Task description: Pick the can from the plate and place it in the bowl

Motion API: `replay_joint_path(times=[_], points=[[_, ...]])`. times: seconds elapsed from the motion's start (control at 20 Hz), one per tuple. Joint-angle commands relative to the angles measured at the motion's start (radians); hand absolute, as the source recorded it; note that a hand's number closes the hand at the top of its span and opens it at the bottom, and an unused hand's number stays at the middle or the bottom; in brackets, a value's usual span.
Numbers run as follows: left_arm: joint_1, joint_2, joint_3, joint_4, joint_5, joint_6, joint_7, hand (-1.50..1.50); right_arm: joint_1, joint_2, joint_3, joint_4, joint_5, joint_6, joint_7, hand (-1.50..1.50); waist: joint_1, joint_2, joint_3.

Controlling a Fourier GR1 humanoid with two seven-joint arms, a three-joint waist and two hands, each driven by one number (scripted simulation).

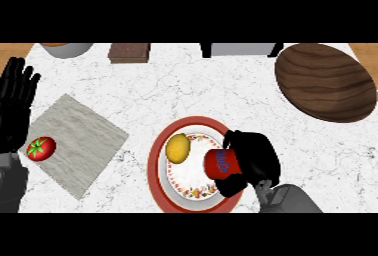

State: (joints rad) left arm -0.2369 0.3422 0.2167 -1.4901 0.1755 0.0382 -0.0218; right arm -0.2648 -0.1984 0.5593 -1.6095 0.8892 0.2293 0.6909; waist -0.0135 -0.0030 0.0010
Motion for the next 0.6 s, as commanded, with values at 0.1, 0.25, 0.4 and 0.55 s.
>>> replay_joint_path(times=[0.1, 0.25, 0.4, 0.55], points=[[0.007, -0.001, 0.013, -0.006, 0.002, 0.012, -0.007, 0.00, 0.028, -0.318, -0.184, 0.078, -0.073, 0.053, -0.214, 1.50, -0.041, 0.037, 0.011], [0.014, -0.004, 0.020, -0.005, 0.008, 0.013, -0.007, 0.00, 0.016, -0.438, -0.272, 0.116, -0.116, 0.057, -0.333, 1.50, -0.042, 0.036, 0.012], [0.017, 0.001, 0.024, -0.012, 0.005, 0.017, -0.005, 0.00, 0.007, -0.552, -0.364, 0.170, -0.165, 0.049, -0.467, 1.50, -0.043, 0.031, 0.016], [0.024, -0.004, 0.023, -0.013, 0.008, 0.013, -0.012, 0.00, -0.027, -0.659, -0.472, 0.232, -0.203, 0.024, -0.585, 1.50, -0.040, 0.028, 0.016]])
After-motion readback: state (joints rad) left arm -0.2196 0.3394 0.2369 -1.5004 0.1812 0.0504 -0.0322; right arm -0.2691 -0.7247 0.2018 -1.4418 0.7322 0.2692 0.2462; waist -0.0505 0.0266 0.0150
